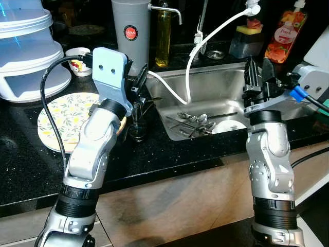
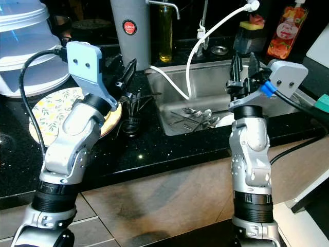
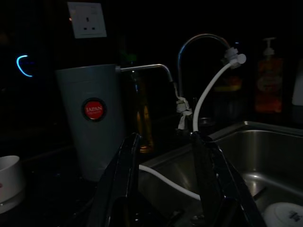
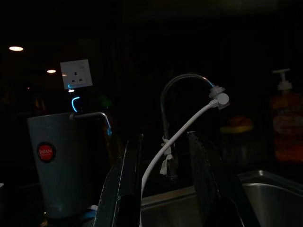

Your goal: Kitchen organization

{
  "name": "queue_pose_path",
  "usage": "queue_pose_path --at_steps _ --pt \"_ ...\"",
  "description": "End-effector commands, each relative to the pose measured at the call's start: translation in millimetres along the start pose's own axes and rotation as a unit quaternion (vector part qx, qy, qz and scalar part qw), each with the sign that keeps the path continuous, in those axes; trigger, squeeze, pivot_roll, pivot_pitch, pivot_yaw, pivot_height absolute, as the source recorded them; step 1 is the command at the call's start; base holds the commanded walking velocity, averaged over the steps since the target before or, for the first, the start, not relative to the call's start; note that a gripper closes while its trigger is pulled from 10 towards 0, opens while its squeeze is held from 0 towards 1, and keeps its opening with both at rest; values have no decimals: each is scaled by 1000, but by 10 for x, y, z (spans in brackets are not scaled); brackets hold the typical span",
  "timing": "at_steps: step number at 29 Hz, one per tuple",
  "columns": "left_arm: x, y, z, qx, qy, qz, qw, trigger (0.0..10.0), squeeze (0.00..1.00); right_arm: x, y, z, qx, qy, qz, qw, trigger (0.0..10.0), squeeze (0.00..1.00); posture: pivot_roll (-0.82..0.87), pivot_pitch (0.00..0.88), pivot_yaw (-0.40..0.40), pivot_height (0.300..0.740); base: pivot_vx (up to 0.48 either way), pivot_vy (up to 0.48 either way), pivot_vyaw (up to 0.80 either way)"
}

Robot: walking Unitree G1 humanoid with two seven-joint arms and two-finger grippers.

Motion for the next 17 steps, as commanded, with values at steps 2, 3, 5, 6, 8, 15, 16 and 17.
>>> queue_pose_path --at_steps 2,3,5,6,8,15,16,17 --pt "15 -41 10 3 5 -5 1000 10000 0 21 58 -18 3 2 9 1000 10000 0 44 0 18 740 0 0 0" --pt "18 -44 9 3 7 -6 1000 10000 0 19 58 -18 3 2 8 1000 10000 0 44 0 18 740 0 0 0" --pt "17 -44 23 4 7 -5 1000 10000 0 8 60 -15 2 2 8 1000 10000 0 44 0 18 740 0 0 0" --pt "18 -46 30 4 5 -5 1000 10000 0 6 59 -12 2 2 7 1000 10000 0 41 0 19 740 0 0 0" --pt "20 -53 47 9 2 -6 1000 10000 0 4 63 -2 2 1 6 1000 10000 0 39 0 20 740 -281 0 0" --pt "15 -84 68 10 -3 -9 1000 10000 0 2 73 22 0 -3 4 1000 10000 0 35 2 21 740 -317 0 0" --pt "14 -87 69 10 -3 -9 1000 10000 0 1 73 23 0 -3 4 1000 10000 0 35 2 21 740 -431 0 0" --pt "14 -89 69 10 -3 -9 1000 10000 0 -1 72 23 0 -3 3 1000 10000 0 35 2 21 740 -431 0 0"
Point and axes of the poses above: a point about 5 cm out from each wrist's last joint towards the gripper, its own x axis pointing out of the wrist towards the gripper, its own y axis along the axis of the wrist's last joint, z = x × y, the point moved 1 cm from there along x, pointing out of the wrist towards the gripper, and after that the axes turned 4 degrees about x, right-handed, at the moved point
